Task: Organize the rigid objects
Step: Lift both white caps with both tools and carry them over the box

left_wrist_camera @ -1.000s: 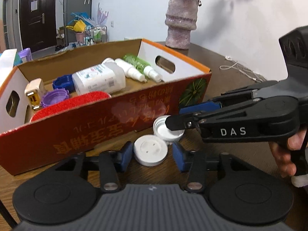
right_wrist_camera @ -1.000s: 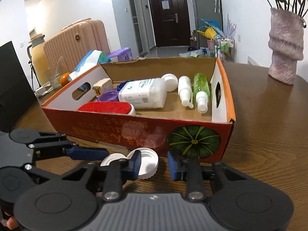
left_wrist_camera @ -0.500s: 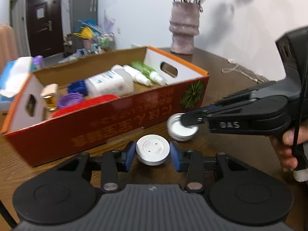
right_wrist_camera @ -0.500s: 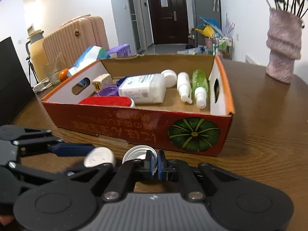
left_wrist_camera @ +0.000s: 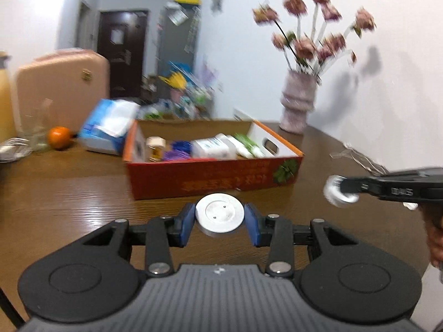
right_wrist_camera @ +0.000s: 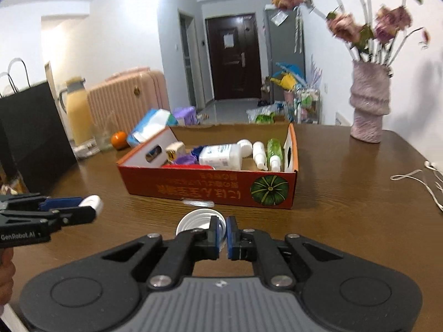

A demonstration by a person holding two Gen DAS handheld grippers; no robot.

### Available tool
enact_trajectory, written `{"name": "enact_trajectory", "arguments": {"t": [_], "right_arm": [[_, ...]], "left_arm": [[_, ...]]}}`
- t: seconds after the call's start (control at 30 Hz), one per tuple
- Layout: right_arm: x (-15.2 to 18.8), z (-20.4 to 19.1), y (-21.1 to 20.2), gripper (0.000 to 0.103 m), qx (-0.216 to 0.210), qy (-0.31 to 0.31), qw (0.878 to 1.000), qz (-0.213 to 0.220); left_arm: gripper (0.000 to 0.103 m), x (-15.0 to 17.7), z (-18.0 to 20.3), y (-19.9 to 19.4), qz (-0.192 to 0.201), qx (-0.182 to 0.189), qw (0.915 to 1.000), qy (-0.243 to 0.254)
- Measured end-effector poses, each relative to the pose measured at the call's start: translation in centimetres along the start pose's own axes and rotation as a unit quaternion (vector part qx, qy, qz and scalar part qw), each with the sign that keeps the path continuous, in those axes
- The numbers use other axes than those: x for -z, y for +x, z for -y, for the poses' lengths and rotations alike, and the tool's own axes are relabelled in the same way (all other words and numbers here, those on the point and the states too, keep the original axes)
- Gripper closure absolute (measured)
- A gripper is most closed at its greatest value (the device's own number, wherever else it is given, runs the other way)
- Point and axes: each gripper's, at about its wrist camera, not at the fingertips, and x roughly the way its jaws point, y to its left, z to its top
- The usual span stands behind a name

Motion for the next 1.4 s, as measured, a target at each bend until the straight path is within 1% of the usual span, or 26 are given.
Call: {"name": "enact_trajectory", "arguments": {"t": [0.03,0.13,0.23,0.37,0.47,0.57,0.77,0.97,1.1,1.23,1.4], "right_arm": [[0.2,-0.2,-0.9,0.098,-0.001,0.004,1.0,0.005],[1.2,-1.2,-3.7,0.098,0.002,0.012,1.0,0.021],[2.3,-2.2,-6.3,0.098,0.009,0.015,0.999,0.036],[3.7,-3.5,-8.8,0.098,0.017,0.014,0.999,0.048],[4.7,-4.2,-10.0,0.098,0.018,0.014,0.999,0.05],[5.6,-4.8,-11.0,0.098,0.018,0.015,0.998,0.052],[6.5,-5.4,-12.3,0.098,0.019,0.012,0.998,0.059],[6.6,-5.0,-11.8,0.098,0.021,0.014,0.998,0.056],[5.9,-4.4,-10.3,0.098,0.025,0.013,0.998,0.05],[4.5,-3.5,-8.3,0.098,0.03,0.008,0.998,0.045],[1.3,-2.0,-4.6,0.098,0.031,-0.006,0.999,0.044]], "left_arm": [[0.063,0.3,-0.1,-0.9,0.006,-0.007,0.9999,-0.006],[0.063,1.5,-0.5,-3.9,0.016,-0.009,0.999,-0.04],[0.063,2.8,-0.6,-6.3,0.026,-0.018,0.9978,-0.059],[0.063,4.6,-0.5,-9.2,0.031,-0.011,0.9962,-0.081],[0.063,5.6,-0.4,-10.9,0.034,-0.003,0.9951,-0.093],[0.063,6.5,0.0,-12.0,0.036,-0.003,0.995,-0.093],[0.063,7.3,0.2,-13.1,0.039,-0.003,0.9946,-0.096],[0.063,7.0,0.0,-12.5,0.041,-0.002,0.9951,-0.09],[0.063,5.5,-0.3,-10.7,0.037,-0.001,0.996,-0.081],[0.063,3.4,-0.5,-7.7,0.032,0.01,0.9971,-0.069],[0.063,-0.6,-0.4,-2.4,0.019,0.044,0.9977,-0.048]]}}
